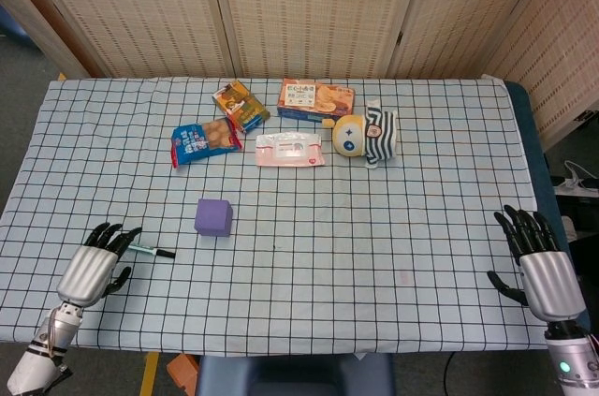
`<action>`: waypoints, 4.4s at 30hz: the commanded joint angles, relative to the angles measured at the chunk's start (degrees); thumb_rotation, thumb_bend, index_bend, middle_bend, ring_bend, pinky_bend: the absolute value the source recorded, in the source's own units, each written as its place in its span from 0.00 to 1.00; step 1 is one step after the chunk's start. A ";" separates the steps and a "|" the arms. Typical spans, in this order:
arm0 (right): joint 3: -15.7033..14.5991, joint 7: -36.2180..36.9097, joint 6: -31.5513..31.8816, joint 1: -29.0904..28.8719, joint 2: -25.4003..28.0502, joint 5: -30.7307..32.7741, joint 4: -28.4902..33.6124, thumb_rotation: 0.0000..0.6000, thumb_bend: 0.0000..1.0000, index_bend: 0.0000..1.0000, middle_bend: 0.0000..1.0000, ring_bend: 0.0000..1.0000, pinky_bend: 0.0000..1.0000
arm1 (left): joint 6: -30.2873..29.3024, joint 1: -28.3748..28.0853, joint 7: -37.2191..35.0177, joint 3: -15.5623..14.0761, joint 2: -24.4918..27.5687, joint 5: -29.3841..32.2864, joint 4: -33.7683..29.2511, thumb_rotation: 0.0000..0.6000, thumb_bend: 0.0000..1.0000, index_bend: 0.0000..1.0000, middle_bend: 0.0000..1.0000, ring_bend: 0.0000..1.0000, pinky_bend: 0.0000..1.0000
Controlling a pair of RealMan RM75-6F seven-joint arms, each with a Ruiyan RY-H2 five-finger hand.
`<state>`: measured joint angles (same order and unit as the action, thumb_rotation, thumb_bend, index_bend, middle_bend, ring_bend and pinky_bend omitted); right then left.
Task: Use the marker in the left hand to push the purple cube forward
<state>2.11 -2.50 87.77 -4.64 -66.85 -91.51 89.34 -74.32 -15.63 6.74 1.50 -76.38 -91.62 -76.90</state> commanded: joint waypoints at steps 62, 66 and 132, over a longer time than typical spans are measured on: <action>-0.71 -5.92 -5.24 -0.83 0.03 3.45 2.25 1.00 0.12 0.00 0.00 0.00 0.00 | 1.02 -6.78 -8.87 -4.51 -21.60 -1.52 43.21 1.00 0.47 0.55 0.53 0.77 0.96; -0.79 -6.05 -5.44 -0.90 0.04 3.46 2.31 1.00 0.12 0.00 0.00 0.00 0.00 | -0.66 -6.52 -10.05 -4.38 -21.81 -1.59 43.42 1.00 0.48 0.59 0.58 0.77 0.96; -0.69 -0.28 -4.88 -0.38 4.42 3.54 3.98 1.00 0.12 0.00 0.00 0.00 0.00 | 5.21 -24.46 -1.17 0.58 -29.21 0.83 38.97 1.00 0.66 0.82 0.83 0.84 1.00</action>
<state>1.42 -2.85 82.83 -5.06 -62.49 -87.91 93.30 -69.54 -39.62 4.75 1.79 -105.88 -90.94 -37.06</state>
